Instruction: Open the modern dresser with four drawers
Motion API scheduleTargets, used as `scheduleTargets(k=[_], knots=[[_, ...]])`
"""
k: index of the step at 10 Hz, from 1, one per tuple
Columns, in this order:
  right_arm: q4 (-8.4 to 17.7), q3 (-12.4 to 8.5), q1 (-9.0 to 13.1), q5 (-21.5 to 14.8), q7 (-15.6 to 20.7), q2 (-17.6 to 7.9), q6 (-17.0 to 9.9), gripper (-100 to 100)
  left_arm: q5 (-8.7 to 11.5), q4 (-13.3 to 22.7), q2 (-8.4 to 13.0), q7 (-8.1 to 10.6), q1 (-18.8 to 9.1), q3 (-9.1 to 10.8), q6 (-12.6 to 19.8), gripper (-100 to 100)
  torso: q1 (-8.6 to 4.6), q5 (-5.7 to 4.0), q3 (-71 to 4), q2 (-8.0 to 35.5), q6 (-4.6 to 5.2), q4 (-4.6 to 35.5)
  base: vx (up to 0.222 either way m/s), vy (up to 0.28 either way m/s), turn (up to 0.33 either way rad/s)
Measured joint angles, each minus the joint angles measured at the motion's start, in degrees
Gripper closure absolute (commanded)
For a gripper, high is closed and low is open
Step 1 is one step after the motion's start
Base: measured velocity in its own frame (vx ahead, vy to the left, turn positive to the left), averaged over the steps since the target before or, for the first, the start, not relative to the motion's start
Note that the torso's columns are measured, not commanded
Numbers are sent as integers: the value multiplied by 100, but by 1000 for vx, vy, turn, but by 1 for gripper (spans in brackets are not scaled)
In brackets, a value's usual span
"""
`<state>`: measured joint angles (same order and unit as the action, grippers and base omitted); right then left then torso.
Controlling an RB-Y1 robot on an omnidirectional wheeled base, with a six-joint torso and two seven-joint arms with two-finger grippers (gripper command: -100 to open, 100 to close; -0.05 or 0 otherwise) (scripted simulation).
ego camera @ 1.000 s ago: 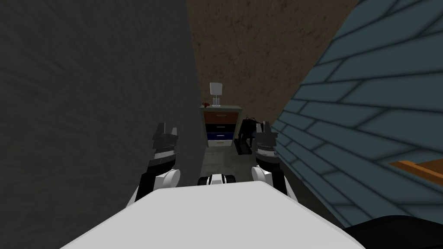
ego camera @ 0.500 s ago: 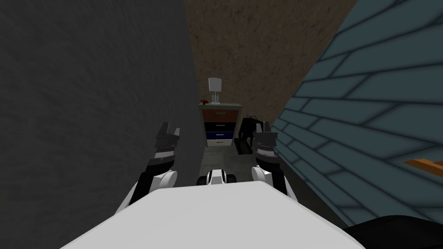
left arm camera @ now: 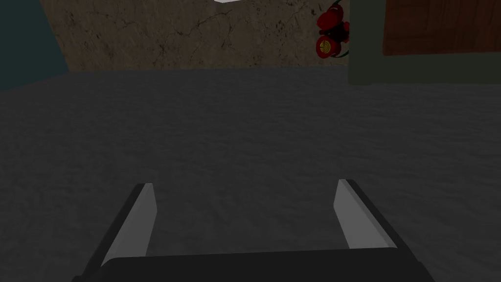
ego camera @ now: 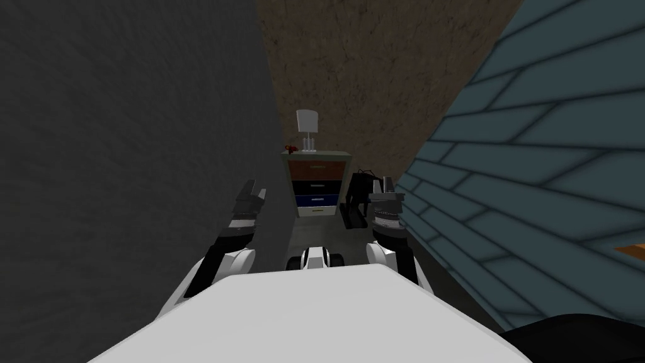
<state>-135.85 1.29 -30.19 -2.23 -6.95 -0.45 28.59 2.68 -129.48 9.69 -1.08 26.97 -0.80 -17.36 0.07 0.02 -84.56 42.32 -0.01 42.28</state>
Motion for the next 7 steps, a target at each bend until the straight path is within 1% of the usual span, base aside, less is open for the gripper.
scheduleTargets(k=[4,7], knots=[[0,0,1,0,0,0,0,0,9,58,99,12,-35,6,359,-100,-5,-1,1,0,1,1,135,-58,-26],[0,0,0,0,0,0,0,0,-4,107,74,-6,-113,-15,708,-100,-11,-3,-6,-10,0,-3,172,-70,-38]])
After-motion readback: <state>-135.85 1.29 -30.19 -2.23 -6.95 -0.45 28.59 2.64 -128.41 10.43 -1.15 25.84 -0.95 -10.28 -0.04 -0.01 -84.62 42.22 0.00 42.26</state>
